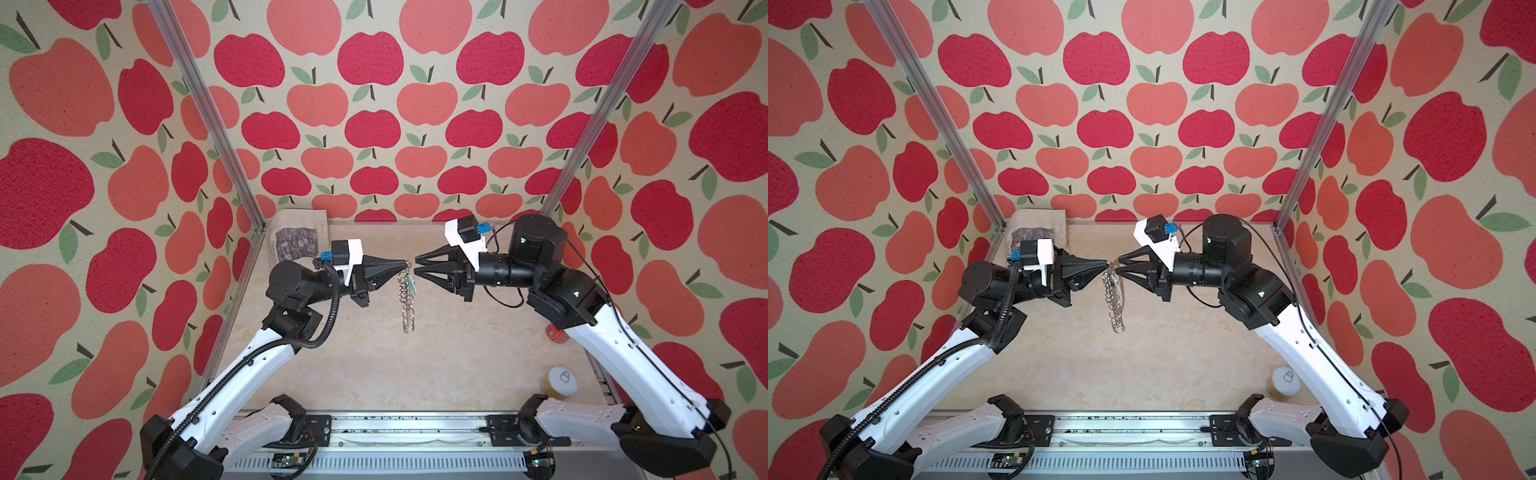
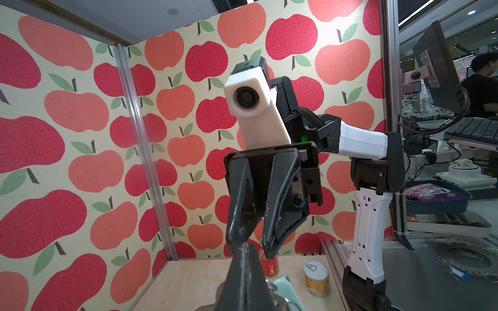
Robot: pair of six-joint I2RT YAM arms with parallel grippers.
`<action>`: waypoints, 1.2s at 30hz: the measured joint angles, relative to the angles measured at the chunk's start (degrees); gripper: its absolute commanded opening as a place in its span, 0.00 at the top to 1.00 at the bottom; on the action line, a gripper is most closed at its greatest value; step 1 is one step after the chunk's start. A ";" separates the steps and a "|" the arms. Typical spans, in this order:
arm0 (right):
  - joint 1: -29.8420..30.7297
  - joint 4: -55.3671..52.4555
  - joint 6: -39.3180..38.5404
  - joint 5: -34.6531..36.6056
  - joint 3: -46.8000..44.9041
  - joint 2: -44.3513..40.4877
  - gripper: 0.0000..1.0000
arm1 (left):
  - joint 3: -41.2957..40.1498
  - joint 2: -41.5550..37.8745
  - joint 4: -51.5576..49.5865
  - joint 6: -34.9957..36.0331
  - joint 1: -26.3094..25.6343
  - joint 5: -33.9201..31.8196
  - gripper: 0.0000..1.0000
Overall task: Attach keys to a key ring
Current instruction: Insert the key into the keyring.
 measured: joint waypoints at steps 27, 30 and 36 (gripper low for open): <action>0.28 2.10 1.77 -2.97 0.00 1.81 1.00 | 0.00 0.00 0.11 -0.74 0.04 -0.09 1.00; 0.28 1.81 1.53 -2.95 0.00 1.84 1.00 | 0.00 0.00 -0.20 -0.87 0.04 -0.09 1.00; 0.28 -3.82 -1.07 -2.10 2.56 2.84 1.00 | 0.04 -0.85 -4.35 -0.13 0.02 -0.74 0.81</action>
